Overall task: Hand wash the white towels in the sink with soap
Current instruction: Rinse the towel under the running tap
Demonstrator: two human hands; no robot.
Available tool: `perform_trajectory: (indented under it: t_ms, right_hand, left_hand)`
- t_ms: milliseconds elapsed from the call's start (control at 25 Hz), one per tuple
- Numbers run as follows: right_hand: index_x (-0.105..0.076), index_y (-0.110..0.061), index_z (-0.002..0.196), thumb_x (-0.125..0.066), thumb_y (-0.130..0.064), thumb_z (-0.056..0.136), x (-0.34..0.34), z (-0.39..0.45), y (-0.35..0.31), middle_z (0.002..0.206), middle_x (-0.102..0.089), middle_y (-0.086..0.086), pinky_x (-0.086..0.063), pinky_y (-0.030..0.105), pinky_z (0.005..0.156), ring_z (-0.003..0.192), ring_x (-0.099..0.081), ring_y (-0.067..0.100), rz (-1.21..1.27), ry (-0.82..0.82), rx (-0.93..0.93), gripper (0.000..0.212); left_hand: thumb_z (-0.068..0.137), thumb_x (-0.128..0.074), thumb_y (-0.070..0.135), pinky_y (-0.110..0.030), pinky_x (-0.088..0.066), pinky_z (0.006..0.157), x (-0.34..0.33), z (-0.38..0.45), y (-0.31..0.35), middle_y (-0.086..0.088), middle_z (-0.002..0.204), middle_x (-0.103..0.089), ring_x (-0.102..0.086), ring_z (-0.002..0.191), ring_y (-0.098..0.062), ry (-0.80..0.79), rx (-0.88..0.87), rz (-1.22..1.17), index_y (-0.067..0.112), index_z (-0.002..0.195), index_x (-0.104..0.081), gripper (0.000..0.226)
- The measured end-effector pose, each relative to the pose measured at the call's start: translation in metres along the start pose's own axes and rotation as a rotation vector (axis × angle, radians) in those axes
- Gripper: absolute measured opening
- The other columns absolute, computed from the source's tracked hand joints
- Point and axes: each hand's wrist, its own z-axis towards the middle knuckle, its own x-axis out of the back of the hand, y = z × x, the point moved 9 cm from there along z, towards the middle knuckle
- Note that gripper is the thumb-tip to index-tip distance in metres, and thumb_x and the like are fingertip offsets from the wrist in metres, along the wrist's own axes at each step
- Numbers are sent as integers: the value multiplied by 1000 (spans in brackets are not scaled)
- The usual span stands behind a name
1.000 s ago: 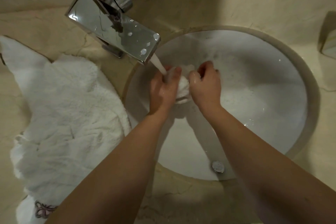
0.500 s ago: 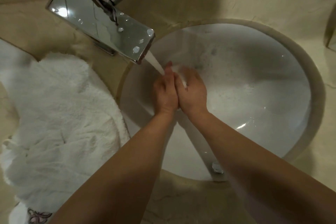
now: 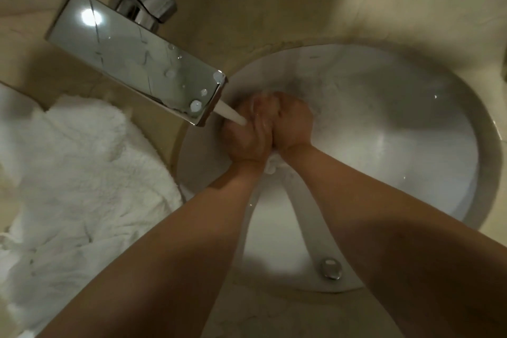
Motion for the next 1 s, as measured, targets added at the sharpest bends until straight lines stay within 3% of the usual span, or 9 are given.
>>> perform_trajectory:
  t_ms: [120, 280, 400, 520, 600, 680, 800, 920, 1000]
  right_hand:
    - [-73, -8, 95, -39, -42, 103, -2, 13, -4, 83, -70, 9, -31, 28, 63, 77, -64, 28, -134, -71, 15, 49]
    - [-72, -7, 78, -47, -39, 101, -1, 17, -6, 73, -68, 10, -28, 28, 57, 68, -61, 25, -27, -68, -24, 46]
    - [-68, -7, 70, -50, -37, 99, 3, 8, -6, 70, -68, 13, -27, 28, 55, 64, -60, 25, 57, -50, -71, 46]
    - [-57, -15, 65, -52, -38, 96, 18, -7, -7, 66, -64, 7, -29, 27, 56, 64, -58, 24, 67, 6, -111, 38]
    - [-53, -17, 64, -50, -41, 93, 34, -14, -12, 58, -53, -4, -28, 28, 53, 58, -52, 17, 129, 54, -112, 38]
    - [-51, -19, 65, -46, -43, 88, 48, -14, -18, 57, -47, -10, -27, 23, 52, 56, -46, 11, 240, 105, -92, 34]
    - [-52, -18, 72, -43, -48, 87, 58, -17, -25, 66, -52, -6, -33, 26, 62, 65, -49, 14, 387, 142, -31, 34]
    - [-64, -15, 83, -37, -49, 89, 57, -28, -30, 92, -60, 2, -36, 33, 80, 91, -48, 18, 321, 161, 55, 44]
    - [-69, -15, 106, -33, -44, 94, 55, -34, -31, 112, -60, 5, -35, 35, 90, 105, -48, 21, 229, 137, 103, 48]
  left_hand:
    - [95, -24, 61, -28, -42, 66, -5, 10, 7, -1, 82, -74, -68, 78, -23, -19, 36, 255, 19, 84, -75, 67]
    - [101, -42, 42, -23, -29, 62, 2, 14, 14, -3, 74, -73, -66, 70, -21, 91, 15, 366, 15, 74, -74, 50]
    - [100, -55, 32, -10, -32, 63, 3, 11, 1, 9, 72, -69, -56, 66, -2, 34, 188, 86, 13, 79, -74, 34]
    - [91, -66, 22, -16, -42, 60, 7, 1, -6, 13, 60, -63, -59, 59, 4, -4, 338, -181, 17, 71, -67, 21]
    - [89, -71, 33, -18, -48, 68, 10, -5, -2, 14, 68, -68, -67, 72, 0, -16, 386, -241, 20, 75, -68, 19]
    - [87, -71, 47, -21, -51, 79, 12, -10, 5, 10, 87, -72, -68, 86, -3, -23, 412, -276, 21, 92, -70, 26]
    - [83, -72, 55, -12, -48, 81, 19, -16, 13, 14, 94, -69, -65, 89, 4, -37, 427, -325, 27, 103, -66, 35]
    - [78, -77, 53, -32, -52, 99, 31, -13, 17, 8, 109, -71, -67, 104, -6, -33, 281, -371, 19, 120, -65, 56]
    - [77, -76, 53, -39, -52, 100, 37, -15, 22, 0, 112, -71, -67, 107, -13, -41, 131, -358, 11, 123, -62, 63]
